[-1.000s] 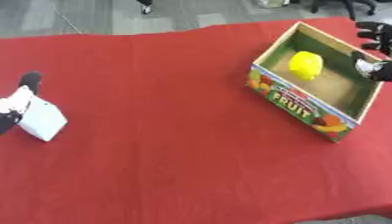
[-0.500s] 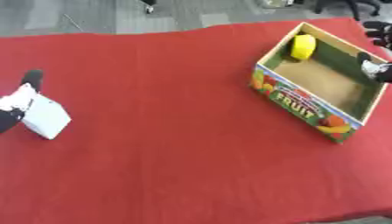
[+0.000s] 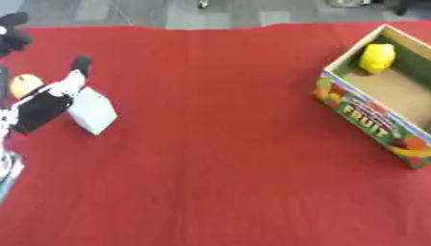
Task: Pick up the objects with one hand, pass them to the other hand, and then place them into the box on the other side of the table.
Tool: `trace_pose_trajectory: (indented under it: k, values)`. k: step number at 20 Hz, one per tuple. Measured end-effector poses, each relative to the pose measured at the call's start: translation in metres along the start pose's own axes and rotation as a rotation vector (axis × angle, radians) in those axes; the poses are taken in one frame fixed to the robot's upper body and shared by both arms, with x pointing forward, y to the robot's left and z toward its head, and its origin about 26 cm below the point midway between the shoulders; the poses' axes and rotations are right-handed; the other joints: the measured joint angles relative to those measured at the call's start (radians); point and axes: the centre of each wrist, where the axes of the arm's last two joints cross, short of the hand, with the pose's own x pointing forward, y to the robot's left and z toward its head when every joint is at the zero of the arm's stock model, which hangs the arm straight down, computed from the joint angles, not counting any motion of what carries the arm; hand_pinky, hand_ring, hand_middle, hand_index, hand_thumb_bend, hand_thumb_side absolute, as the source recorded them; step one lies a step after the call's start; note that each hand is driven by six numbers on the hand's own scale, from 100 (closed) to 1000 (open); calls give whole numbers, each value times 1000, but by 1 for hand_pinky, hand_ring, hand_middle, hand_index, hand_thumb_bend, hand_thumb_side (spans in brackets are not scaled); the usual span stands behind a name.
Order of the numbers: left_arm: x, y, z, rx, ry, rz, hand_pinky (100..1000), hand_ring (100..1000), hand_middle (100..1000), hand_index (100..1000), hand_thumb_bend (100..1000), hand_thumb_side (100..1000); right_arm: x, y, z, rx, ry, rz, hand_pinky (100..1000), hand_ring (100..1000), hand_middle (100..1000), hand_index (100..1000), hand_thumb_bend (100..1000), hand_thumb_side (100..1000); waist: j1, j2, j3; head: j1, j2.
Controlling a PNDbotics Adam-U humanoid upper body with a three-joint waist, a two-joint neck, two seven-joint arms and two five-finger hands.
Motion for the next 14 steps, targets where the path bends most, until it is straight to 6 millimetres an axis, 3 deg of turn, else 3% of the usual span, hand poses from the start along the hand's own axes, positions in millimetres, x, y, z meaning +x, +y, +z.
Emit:
trace_pose_trajectory:
  k: [5, 14]
  values:
    - [-3, 13, -12, -139, 88, 22, 720, 662, 611, 860, 477, 674, 17, 10, -4, 52, -39, -31, 922, 1000, 978, 960, 100, 512, 9, -8, 1, 29, 8]
    - [2, 36, -33, -436, 162, -1, 776, 728, 677, 869, 608, 677, 26, 14, -6, 69, -46, -25, 920, 1000, 972, 957, 100, 514, 19, -12, -1, 35, 11]
